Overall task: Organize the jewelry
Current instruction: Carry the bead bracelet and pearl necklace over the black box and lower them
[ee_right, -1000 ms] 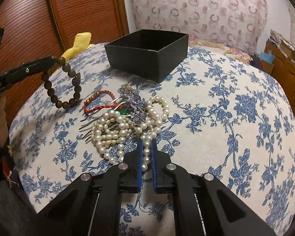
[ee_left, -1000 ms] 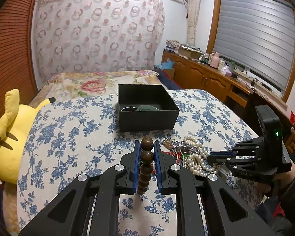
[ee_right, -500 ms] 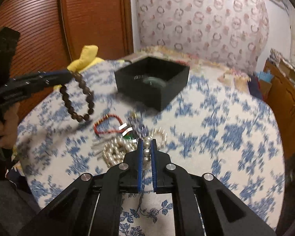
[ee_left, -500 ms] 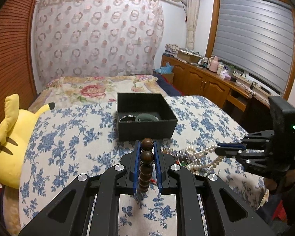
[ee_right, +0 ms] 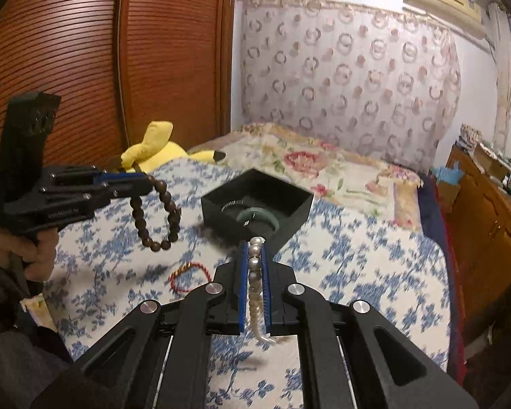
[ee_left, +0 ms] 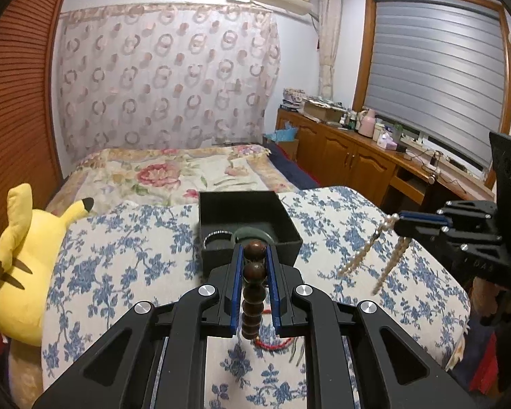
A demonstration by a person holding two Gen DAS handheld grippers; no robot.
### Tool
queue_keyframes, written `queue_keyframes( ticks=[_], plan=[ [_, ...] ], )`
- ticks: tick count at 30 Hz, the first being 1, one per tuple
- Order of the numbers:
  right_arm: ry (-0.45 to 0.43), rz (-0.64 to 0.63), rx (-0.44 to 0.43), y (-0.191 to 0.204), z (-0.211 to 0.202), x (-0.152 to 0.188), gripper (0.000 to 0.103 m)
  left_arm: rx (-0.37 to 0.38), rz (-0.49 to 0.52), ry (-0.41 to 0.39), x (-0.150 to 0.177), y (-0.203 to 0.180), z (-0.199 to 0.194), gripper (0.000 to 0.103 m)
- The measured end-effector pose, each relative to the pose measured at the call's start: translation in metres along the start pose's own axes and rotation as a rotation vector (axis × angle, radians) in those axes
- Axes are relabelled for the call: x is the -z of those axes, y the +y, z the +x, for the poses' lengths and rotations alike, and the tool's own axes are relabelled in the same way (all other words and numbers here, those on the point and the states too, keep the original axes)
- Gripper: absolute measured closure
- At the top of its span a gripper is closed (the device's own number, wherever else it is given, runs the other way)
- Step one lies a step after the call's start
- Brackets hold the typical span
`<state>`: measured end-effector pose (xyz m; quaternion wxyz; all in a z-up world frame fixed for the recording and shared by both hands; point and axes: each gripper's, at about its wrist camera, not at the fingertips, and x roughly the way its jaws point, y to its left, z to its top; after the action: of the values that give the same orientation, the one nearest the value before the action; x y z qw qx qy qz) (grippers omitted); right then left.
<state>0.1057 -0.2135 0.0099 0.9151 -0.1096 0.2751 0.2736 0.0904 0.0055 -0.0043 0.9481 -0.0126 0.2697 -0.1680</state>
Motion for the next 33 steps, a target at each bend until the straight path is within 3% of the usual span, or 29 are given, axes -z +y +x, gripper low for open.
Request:
queue_keyframes(
  ticks=[12, 19, 33],
  plan=[
    [-0.061, -0.042, -0.016, -0.015, 0.031, -0.056, 0.094, -0.002, 0.030, -0.027, -0.047, 0.001, 0.028, 0.091],
    [-0.077, -0.033, -0.063, -0.032, 0.065, -0.085, 0.094, -0.008, 0.029, -0.003, -0.066, 0.006, 0.060, 0.091],
    [0.024, -0.028, -0.126, -0.055, 0.152, -0.085, 0.094, -0.016, 0.006, 0.112, -0.059, 0.025, 0.125, 0.091]
  ],
)
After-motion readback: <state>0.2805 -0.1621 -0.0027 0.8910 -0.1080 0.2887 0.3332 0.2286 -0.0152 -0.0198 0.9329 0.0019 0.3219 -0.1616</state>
